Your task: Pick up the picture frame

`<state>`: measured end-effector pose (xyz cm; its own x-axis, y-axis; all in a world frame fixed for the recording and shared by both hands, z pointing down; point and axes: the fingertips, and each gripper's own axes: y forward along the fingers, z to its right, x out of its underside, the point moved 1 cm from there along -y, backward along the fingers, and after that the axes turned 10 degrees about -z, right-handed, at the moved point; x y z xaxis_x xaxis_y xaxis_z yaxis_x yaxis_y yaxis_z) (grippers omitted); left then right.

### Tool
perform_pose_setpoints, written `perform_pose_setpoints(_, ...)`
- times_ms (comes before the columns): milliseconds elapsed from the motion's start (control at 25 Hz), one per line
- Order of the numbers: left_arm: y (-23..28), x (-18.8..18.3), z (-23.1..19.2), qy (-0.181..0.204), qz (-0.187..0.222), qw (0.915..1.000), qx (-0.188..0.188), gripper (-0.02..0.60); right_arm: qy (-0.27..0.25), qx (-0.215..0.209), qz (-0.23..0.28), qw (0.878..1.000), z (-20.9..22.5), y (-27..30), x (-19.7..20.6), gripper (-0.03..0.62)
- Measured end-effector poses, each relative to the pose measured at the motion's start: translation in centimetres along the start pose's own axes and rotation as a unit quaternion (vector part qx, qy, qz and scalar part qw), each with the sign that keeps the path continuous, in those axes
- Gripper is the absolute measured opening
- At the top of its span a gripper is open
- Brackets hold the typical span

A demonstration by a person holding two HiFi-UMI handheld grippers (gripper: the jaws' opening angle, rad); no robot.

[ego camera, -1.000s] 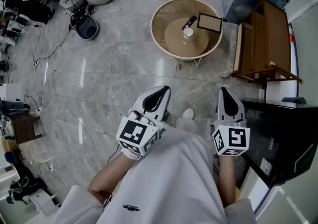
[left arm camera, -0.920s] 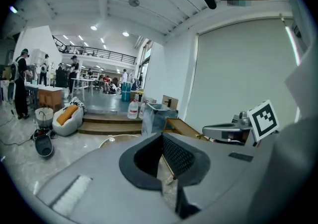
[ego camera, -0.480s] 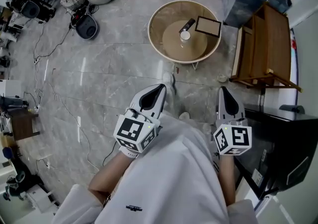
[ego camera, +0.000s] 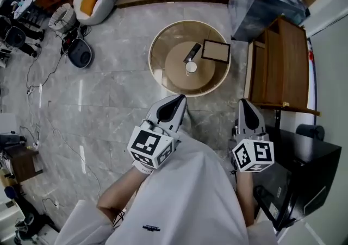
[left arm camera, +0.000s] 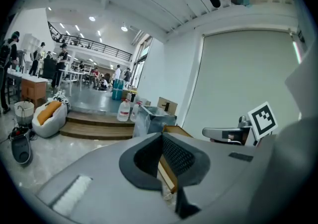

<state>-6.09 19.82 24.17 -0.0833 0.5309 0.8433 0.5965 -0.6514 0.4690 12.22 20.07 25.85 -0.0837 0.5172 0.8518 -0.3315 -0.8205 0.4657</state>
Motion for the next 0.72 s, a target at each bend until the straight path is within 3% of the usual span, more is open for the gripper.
perform_pose_setpoints(240,4.9,-5.0,-5.3,0.011,0.004,0.9990,0.042,0.003,-0.010,0.038,-0.005,0.999,0.6,6.6,-4.6,0.006)
perform_pose_setpoints(520,10.0,-5.9,-9.3,-0.004,-0.031,0.9973,0.067,0.003,-0.008,0.052,-0.039,0.998,2.2,12.8,-5.7,0.008)
perform_pose_setpoints(720,12.9,-7.2,-10.5,-0.007,-0.049,0.9968,0.062,0.003,-0.002,0.054,-0.069,0.996,4.8,16.0,-5.9,0.006)
